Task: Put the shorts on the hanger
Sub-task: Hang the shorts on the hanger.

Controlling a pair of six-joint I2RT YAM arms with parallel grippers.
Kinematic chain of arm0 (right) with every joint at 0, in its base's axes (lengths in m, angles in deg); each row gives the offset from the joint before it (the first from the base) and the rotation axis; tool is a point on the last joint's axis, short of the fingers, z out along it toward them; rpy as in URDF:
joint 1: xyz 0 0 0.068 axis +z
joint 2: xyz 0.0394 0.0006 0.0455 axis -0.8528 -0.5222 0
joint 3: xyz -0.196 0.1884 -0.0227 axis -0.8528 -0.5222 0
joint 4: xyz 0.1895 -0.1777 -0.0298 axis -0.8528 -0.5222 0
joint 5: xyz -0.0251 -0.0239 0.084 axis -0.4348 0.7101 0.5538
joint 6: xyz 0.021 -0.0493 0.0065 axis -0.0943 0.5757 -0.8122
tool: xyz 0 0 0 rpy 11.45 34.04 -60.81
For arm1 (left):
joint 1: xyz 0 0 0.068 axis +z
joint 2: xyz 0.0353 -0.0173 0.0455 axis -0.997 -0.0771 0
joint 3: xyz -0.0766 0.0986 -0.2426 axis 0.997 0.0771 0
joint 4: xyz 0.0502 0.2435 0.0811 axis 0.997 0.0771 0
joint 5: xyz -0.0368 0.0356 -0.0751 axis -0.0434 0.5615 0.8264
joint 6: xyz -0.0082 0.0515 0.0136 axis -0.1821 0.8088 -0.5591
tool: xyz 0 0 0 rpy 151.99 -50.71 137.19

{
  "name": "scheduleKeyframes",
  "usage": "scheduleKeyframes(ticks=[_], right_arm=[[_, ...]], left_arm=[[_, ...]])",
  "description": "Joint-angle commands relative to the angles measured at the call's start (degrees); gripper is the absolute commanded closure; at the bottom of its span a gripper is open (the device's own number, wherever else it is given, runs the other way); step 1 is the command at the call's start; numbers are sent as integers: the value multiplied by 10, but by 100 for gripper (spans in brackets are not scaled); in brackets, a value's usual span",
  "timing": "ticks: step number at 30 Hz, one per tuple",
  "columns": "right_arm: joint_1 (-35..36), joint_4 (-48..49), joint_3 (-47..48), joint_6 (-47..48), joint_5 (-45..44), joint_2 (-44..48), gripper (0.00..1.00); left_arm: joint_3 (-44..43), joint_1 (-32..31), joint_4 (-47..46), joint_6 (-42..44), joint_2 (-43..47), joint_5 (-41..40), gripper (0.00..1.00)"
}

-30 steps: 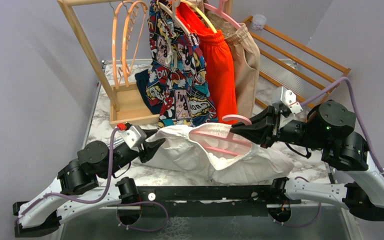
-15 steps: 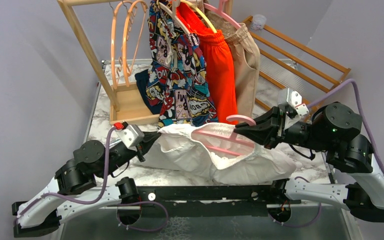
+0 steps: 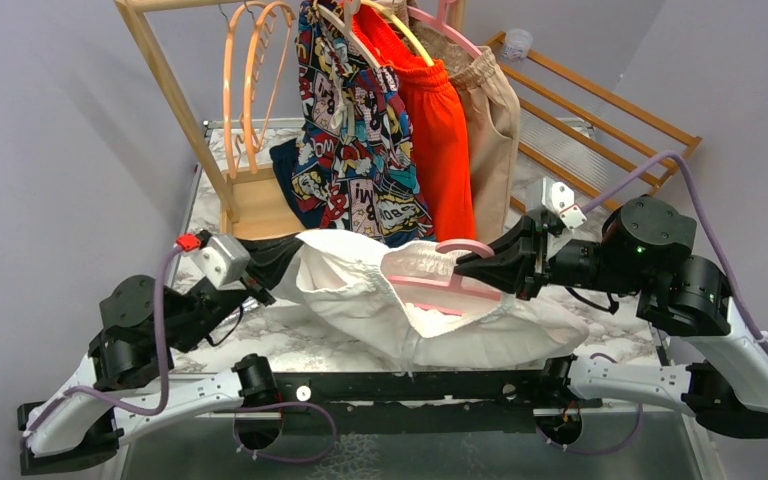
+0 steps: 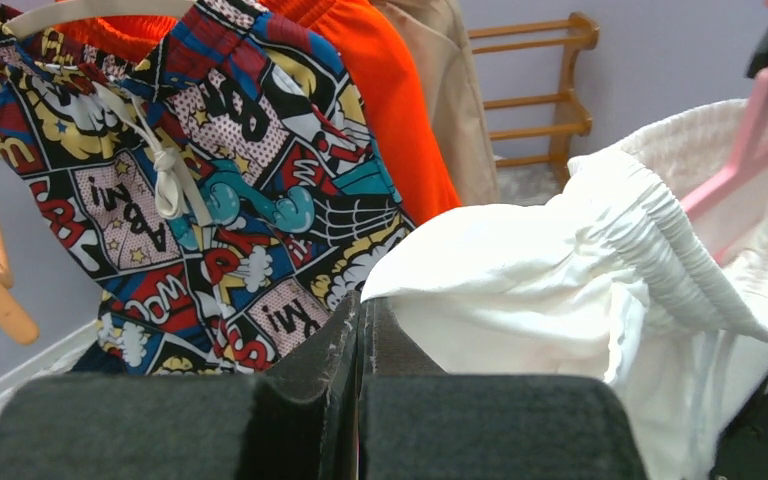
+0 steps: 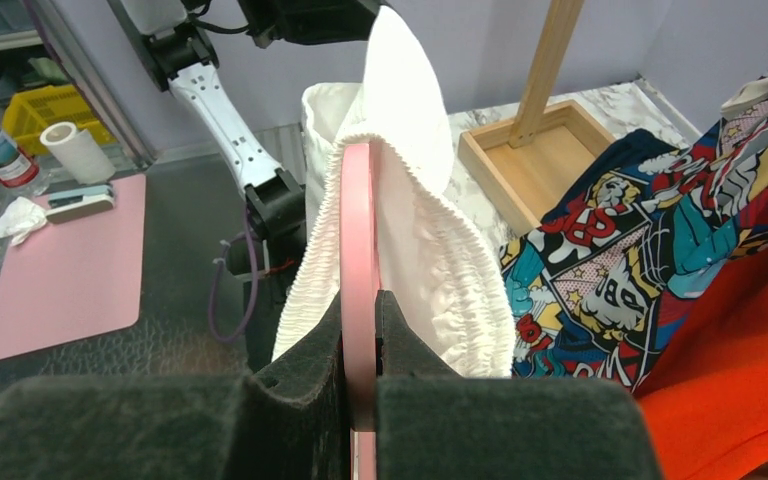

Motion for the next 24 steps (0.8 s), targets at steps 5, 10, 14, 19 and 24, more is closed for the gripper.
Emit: scheduleKeyframes(ticks=[5,10,14,19,24], right_arm=[[1,35,12,0,2,17,99],[1,42,9,6,-37,27,99],[1,36,14,15,-44,25,99],[1,11,36,26,-2,3,99],[1,11,38,28,21,-15,99]], left_arm=[[-13,-1,23,18,-60,-74,84],[-39,-1,26,7,-32,-16,20],[-85,-2,25,6,-30,18,17],[-128,-1,-1,-6,-66,112,17],[-149,-1,-9,-17,-147,233,17]])
